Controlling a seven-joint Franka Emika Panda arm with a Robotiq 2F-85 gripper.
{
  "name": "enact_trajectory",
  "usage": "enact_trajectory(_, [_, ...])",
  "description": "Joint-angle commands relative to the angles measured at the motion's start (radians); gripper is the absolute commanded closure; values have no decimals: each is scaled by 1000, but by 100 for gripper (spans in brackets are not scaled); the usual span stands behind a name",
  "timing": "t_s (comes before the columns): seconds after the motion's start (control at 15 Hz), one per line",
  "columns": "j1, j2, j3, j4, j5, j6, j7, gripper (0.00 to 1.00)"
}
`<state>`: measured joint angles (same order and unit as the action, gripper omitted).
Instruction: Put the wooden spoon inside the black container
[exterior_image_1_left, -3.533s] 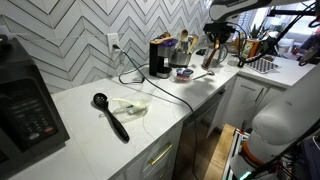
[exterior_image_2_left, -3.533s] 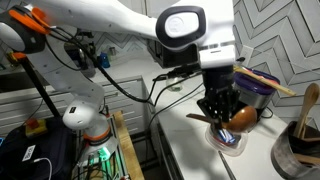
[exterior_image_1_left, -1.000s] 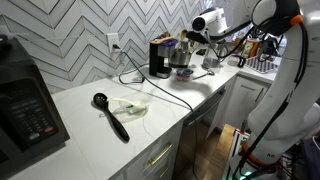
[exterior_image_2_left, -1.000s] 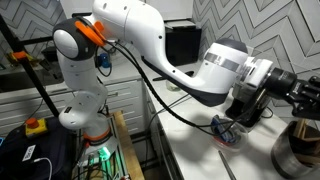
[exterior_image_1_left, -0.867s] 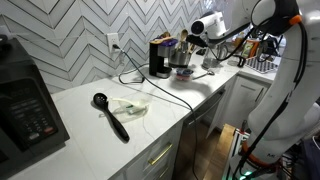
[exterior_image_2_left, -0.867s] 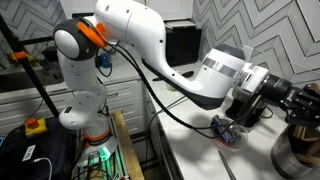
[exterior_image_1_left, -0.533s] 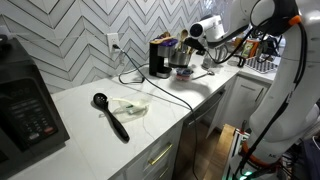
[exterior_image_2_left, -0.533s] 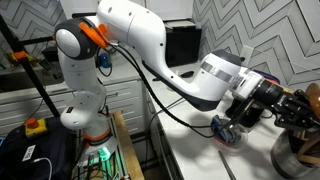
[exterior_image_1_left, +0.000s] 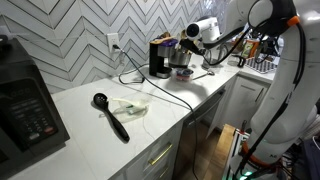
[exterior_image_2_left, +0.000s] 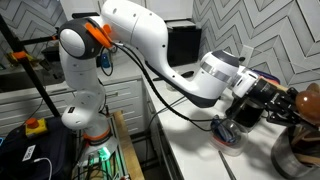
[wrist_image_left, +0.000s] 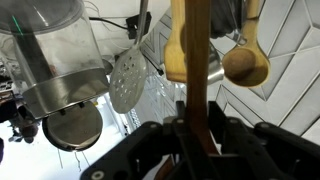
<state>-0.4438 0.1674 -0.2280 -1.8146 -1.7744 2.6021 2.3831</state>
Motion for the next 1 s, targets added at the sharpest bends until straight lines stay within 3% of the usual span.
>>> enact_trajectory(0.0, [31, 24, -28, 13, 56, -46, -39, 57])
enact_trajectory(0.33, [40, 18, -27, 37, 141, -49, -75, 18])
enact_trajectory(0.53, [43, -38, -23, 66, 280, -6, -150, 0])
enact_trajectory(0.8, [35, -181, -21, 35, 582, 140, -372, 0])
enact_trajectory(0.87, [36, -92, -11, 105, 465, 77, -281, 0])
enact_trajectory(0.93, [35, -125, -11, 101, 519, 99, -330, 0])
